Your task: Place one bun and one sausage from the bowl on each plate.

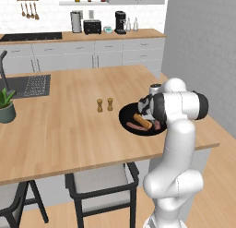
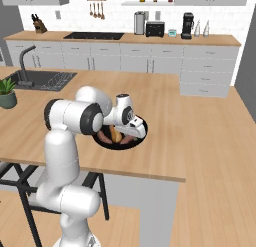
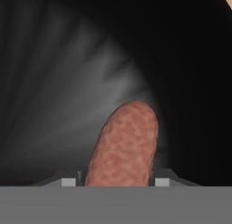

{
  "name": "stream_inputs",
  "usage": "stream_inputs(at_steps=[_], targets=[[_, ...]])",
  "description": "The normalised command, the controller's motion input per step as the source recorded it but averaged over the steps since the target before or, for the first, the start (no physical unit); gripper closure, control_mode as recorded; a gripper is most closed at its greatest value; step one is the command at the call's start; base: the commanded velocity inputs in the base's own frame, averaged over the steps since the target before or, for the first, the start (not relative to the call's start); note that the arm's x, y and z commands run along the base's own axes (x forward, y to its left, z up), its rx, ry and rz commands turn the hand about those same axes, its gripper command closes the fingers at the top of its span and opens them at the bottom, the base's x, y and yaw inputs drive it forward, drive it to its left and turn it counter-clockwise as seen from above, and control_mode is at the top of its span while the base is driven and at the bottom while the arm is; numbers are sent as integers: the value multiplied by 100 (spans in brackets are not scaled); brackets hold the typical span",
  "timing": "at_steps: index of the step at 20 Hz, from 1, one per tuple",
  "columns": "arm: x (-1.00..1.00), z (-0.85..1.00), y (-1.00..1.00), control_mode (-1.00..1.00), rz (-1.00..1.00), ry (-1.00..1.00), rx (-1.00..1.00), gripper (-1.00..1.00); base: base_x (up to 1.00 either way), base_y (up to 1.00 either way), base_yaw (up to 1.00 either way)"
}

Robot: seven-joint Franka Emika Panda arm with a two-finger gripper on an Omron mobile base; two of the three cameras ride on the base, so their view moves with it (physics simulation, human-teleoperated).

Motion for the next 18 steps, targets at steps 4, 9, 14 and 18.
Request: stream_inputs(at_steps=[4,9,14,18], targets=[[-7,21,0,-100,3,-1,0,100,0,0,0],[-14,77,8,-100,14,0,0,100,0,0,0],[-18,73,22,-100,21,0,4,100,0,0,0],[-16,56,10,-100,29,0,11,100,0,0,0]])
